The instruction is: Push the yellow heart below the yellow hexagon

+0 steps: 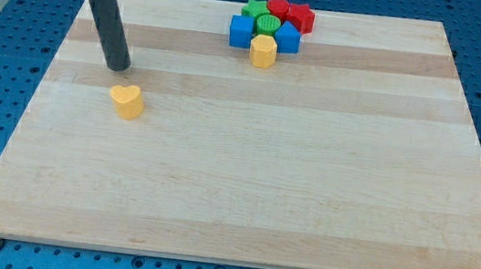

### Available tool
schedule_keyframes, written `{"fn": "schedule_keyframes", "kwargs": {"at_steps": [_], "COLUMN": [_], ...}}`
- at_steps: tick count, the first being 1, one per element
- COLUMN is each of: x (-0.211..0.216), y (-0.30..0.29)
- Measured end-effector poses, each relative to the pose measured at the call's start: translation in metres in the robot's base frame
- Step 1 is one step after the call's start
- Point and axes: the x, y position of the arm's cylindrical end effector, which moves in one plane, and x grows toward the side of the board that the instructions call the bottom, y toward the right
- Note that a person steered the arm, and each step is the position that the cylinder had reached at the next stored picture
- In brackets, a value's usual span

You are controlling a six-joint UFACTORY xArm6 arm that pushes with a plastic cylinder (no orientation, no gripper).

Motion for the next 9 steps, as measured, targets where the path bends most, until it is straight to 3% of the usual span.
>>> {"fn": "schedule_keyframes", "kwargs": {"at_steps": [4, 7, 9], "x": [0.022, 0.063, 0.072], "y": [-0.007, -0.021, 0.034]}}
